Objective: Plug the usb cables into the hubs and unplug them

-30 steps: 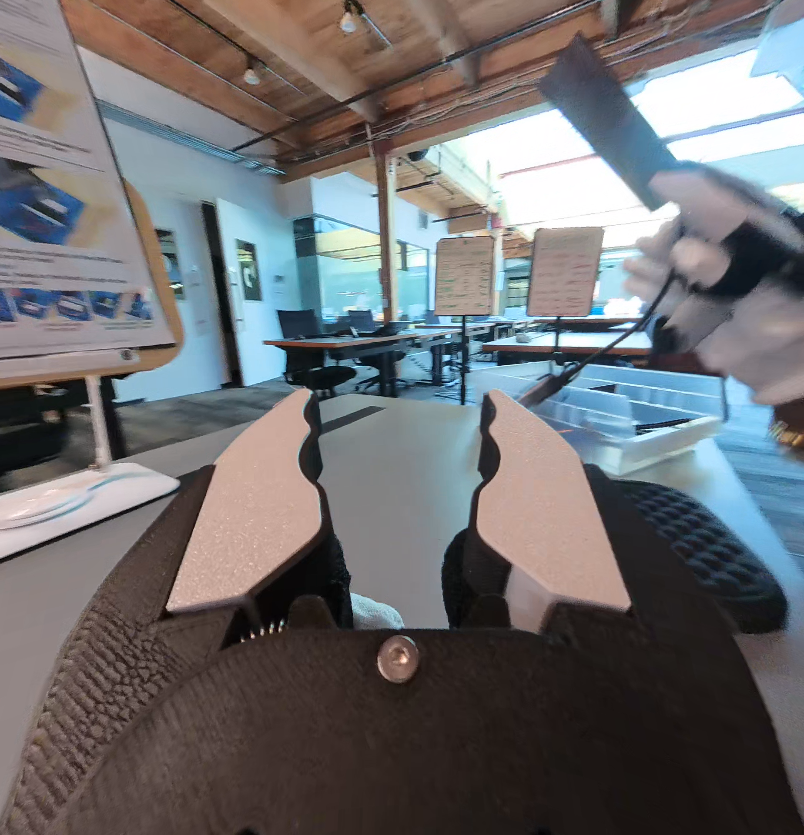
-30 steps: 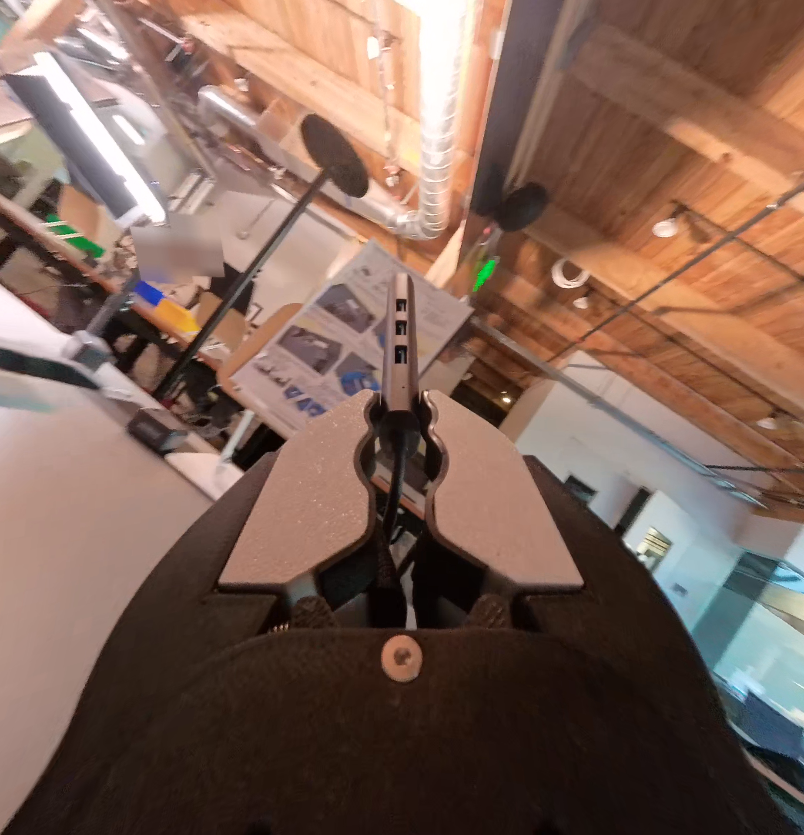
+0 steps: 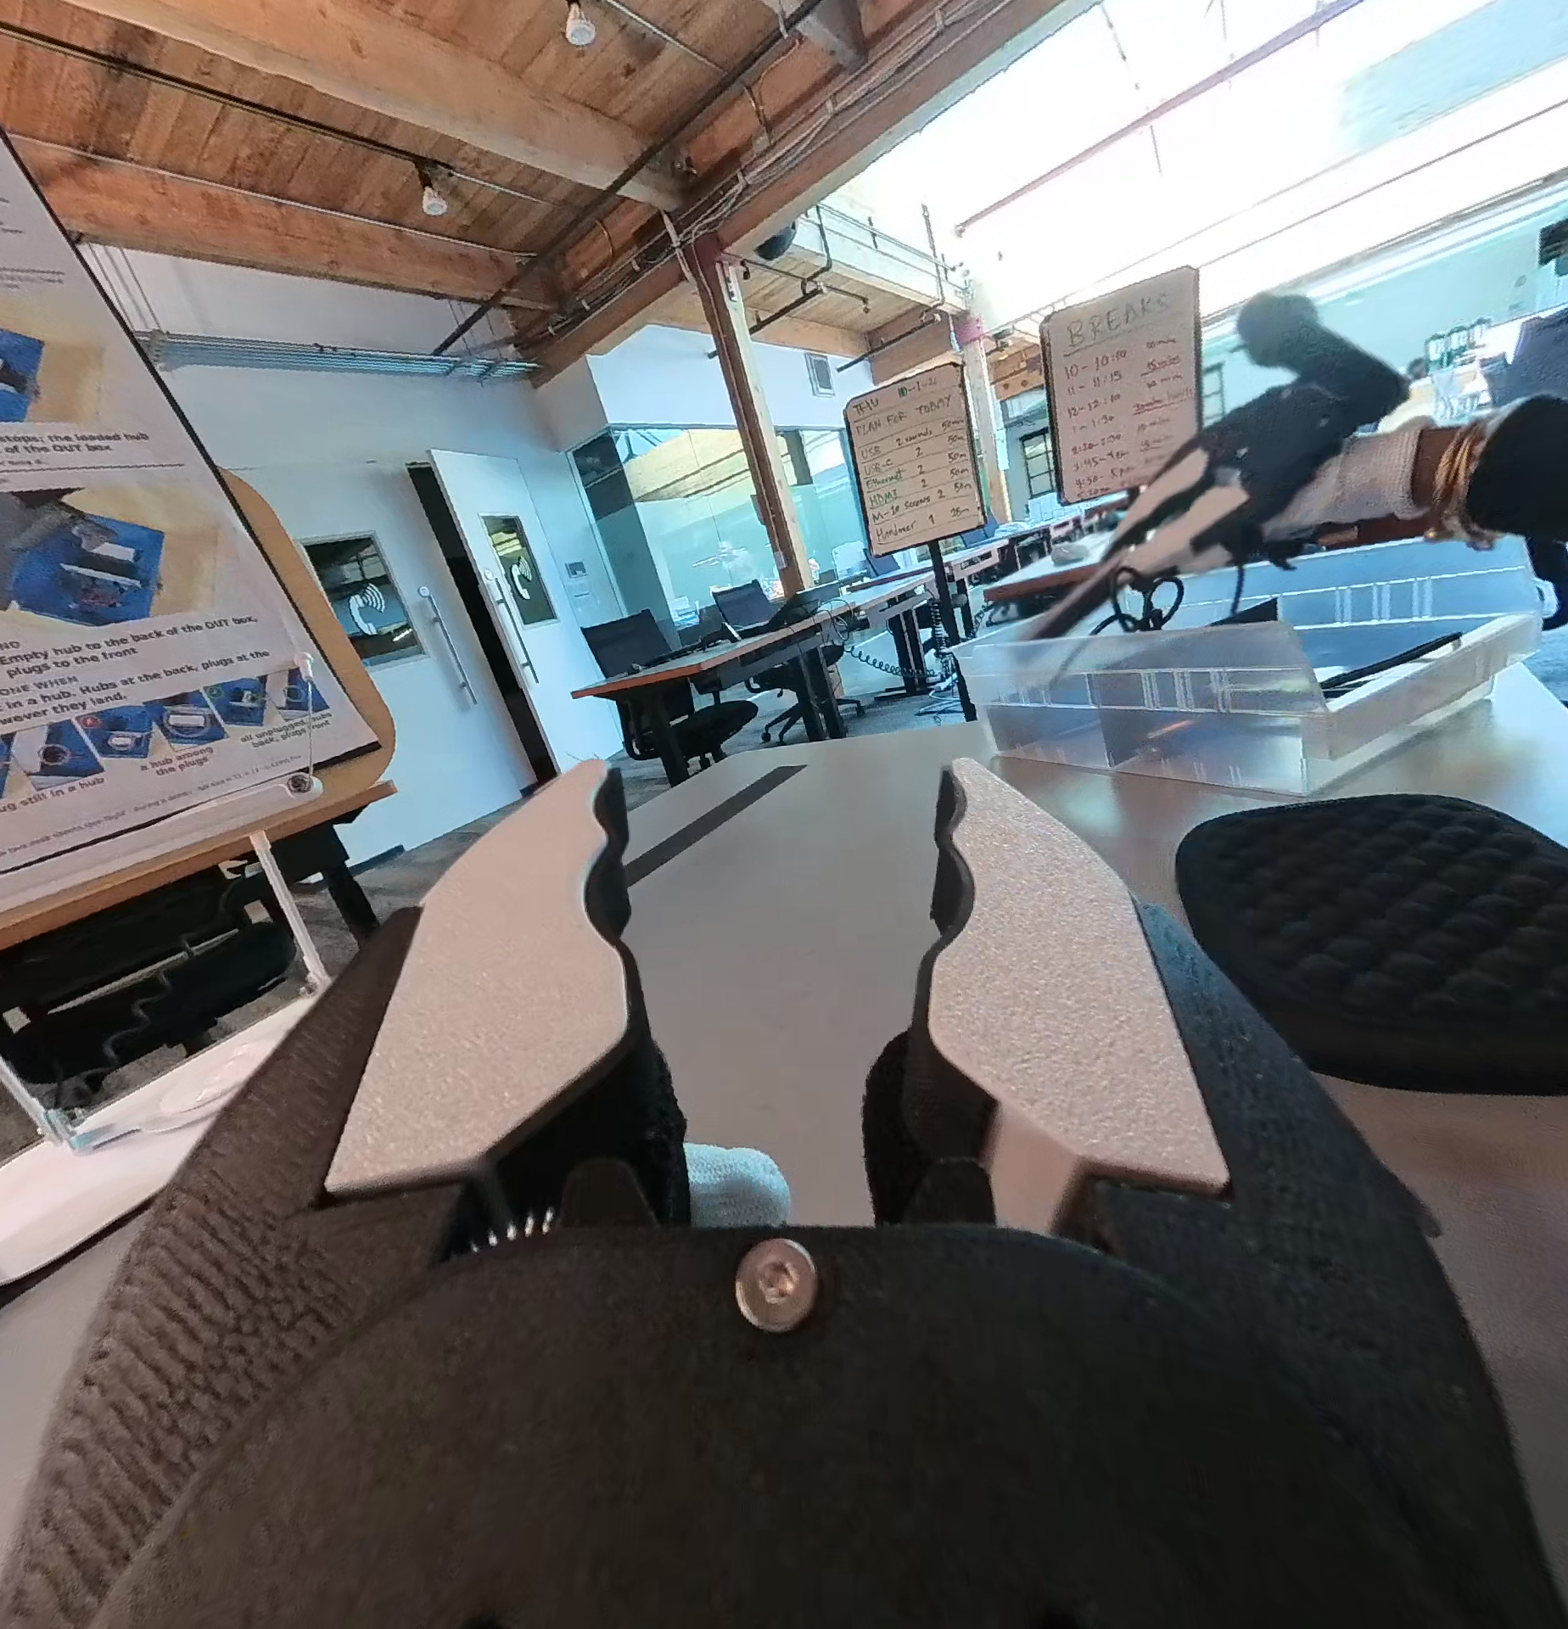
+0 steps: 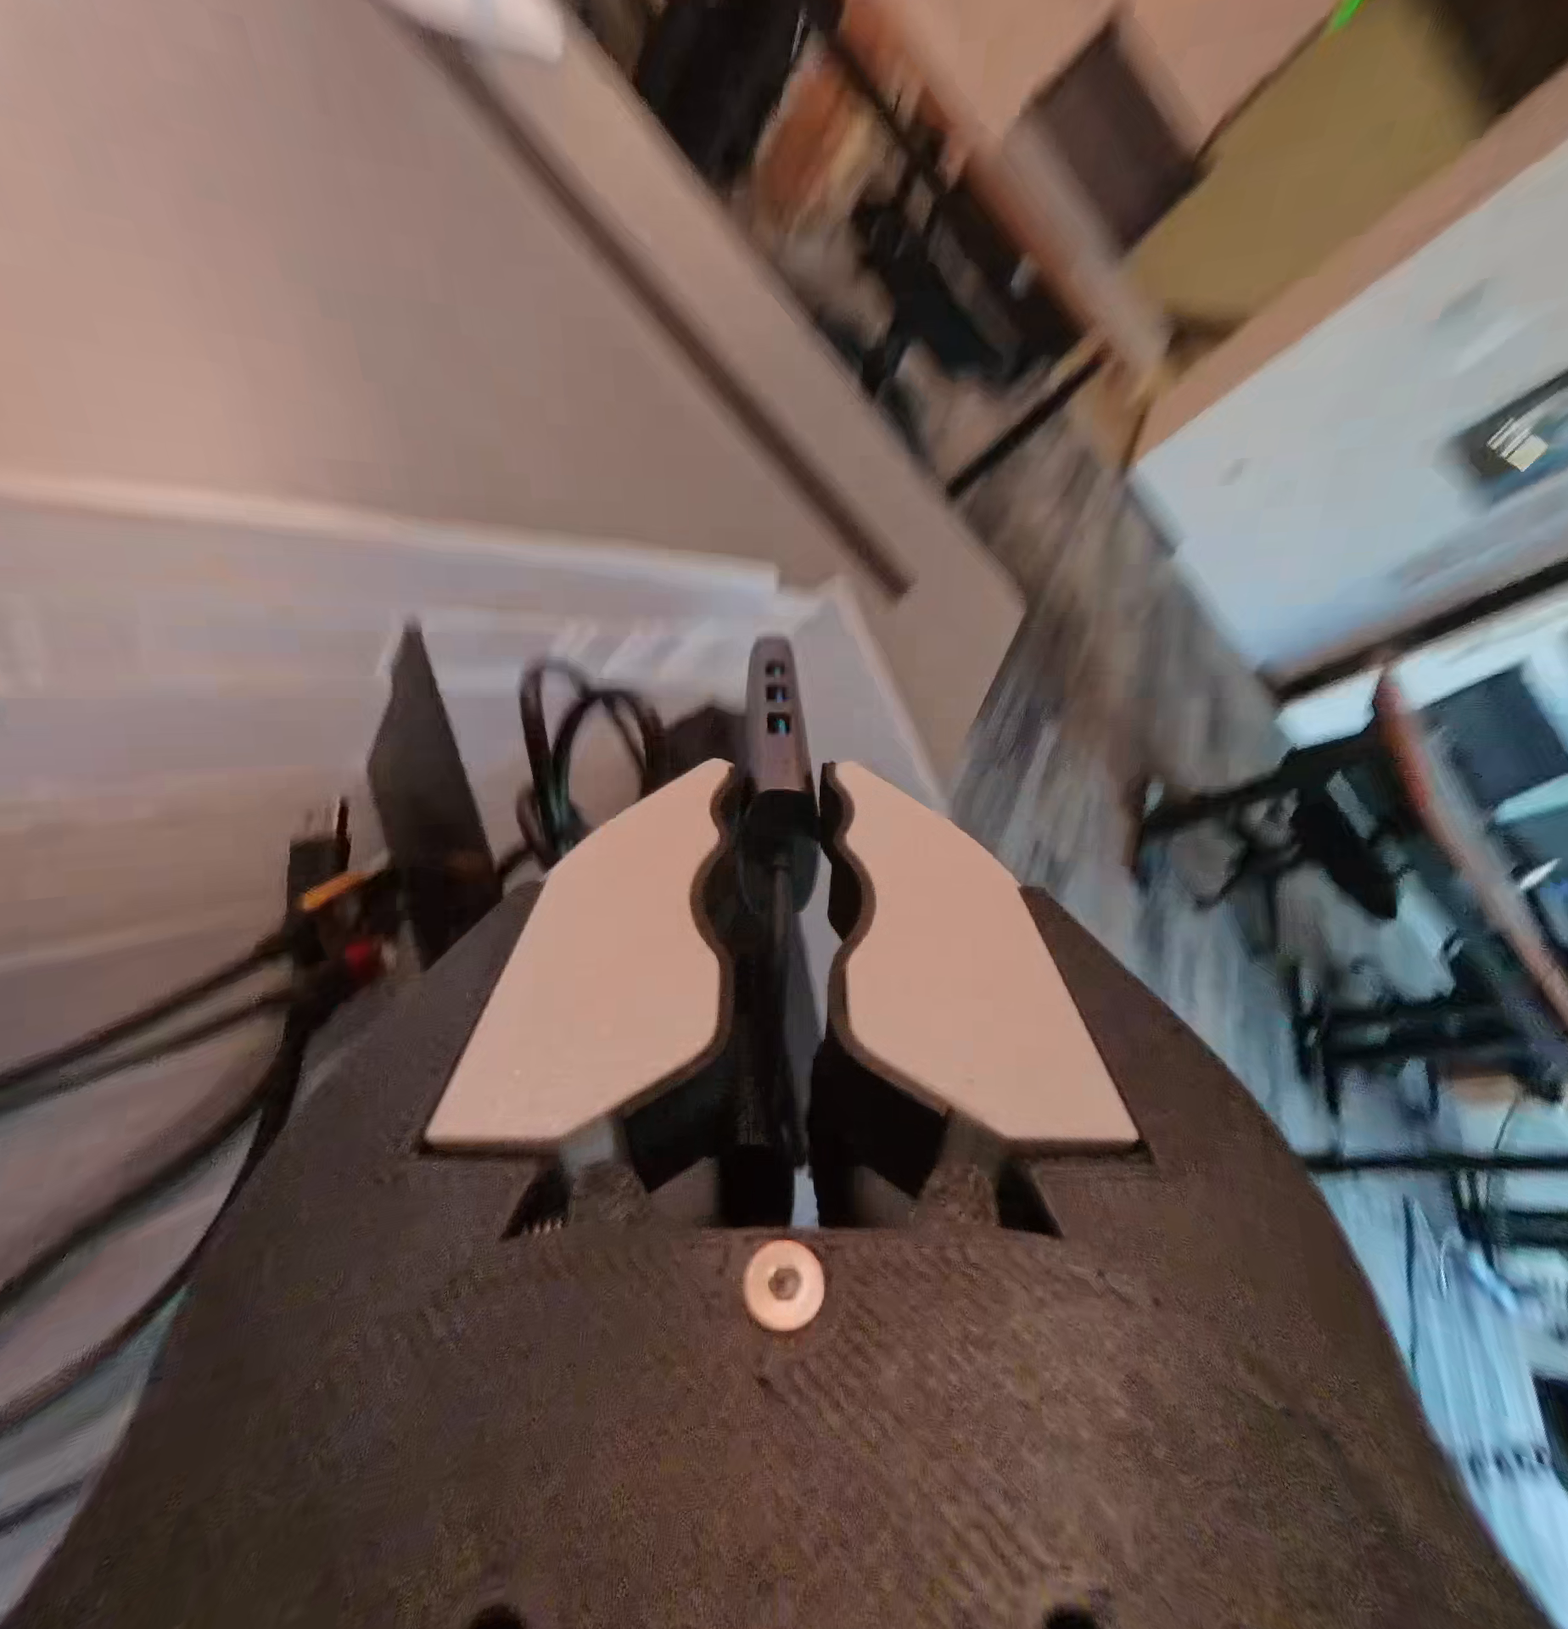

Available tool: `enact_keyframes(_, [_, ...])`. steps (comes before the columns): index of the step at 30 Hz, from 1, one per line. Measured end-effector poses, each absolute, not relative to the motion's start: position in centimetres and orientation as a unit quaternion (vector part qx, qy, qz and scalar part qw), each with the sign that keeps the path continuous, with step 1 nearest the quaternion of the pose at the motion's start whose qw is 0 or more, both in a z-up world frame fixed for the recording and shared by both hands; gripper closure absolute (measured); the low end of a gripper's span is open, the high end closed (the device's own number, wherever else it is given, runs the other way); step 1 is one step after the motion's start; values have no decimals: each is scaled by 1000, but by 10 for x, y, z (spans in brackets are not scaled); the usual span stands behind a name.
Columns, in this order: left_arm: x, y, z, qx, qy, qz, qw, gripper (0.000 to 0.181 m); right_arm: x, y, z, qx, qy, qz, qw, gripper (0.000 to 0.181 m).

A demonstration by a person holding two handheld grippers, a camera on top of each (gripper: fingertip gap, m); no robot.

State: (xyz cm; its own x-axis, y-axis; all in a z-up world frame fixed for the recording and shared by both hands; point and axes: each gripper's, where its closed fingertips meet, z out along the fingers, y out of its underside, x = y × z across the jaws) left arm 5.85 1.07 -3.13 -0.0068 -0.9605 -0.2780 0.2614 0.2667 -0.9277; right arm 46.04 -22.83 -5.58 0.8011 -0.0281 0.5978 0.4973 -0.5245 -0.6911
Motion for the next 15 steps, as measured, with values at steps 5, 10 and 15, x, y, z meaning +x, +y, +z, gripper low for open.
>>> enact_keyframes(5, [59, 9, -32, -343, 510, -497, 613, 114, 469, -238, -81, -890, -109, -253, 362, 163])
enact_keyframes(10, [58, 9, -32, -343, 510, -497, 613, 114, 482, -264, -100, -935, -90, -253, 230, 120])
enact_keyframes(15, [59, 7, -33, -341, 517, -494, 611, 114, 475, -271, -45, -898, -20, -295, 325, 97])
